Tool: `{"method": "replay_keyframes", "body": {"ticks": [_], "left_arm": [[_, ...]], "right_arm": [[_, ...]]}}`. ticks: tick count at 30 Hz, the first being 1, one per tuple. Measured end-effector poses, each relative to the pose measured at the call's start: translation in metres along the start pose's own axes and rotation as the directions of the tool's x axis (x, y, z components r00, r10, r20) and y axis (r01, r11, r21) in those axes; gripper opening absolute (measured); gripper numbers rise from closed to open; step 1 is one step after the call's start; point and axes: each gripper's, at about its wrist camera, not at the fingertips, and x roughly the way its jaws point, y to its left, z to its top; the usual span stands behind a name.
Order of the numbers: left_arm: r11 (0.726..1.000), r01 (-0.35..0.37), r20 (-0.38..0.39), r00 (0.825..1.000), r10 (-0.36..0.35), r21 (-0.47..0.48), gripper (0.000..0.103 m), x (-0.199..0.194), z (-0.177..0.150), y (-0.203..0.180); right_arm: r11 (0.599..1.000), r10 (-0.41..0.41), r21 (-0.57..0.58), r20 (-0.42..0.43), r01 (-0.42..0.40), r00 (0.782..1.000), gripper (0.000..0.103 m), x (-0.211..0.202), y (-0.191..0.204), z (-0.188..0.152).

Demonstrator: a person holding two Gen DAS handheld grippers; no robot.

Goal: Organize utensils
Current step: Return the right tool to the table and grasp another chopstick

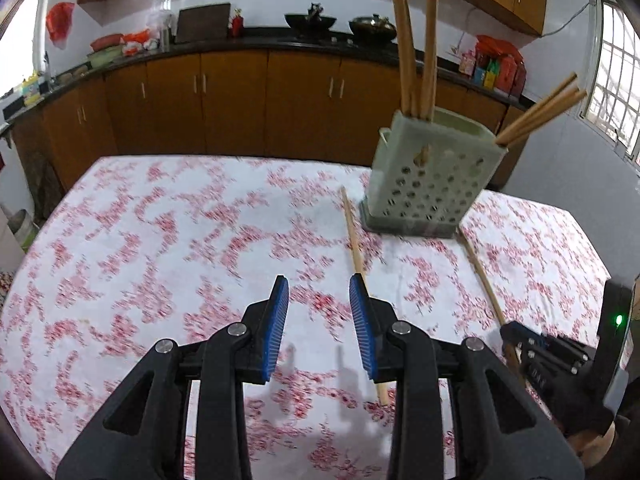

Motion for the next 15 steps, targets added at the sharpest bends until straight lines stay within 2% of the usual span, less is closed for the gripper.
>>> {"method": "replay_keyframes", "body": {"ticks": [6, 9, 15], "left_arm": [[0.998, 0.055, -0.06, 0.997, -0.055, -0.003, 0.033, 0.02, -0.009, -0.009], [0.998, 0.063, -0.087, 0.994, -0.062, 0.013, 0.033, 0.031, -0.012, -0.016], [0.996, 0.09, -0.159, 0.983, -0.093, -0.029, 0.035, 0.056, -0.021, -0.026]], "right_arm": [[0.989, -0.072, 0.131, 0.004, 0.071, 0.997, 0.008, 0.003, -0.043, 0.012], [0.974, -0.072, 0.216, 0.001, 0.07, 0.997, 0.008, 0.003, -0.067, 0.014], [0.979, -0.089, 0.187, 0.009, 0.085, 0.996, 0.008, 0.005, -0.068, 0.012]]}}
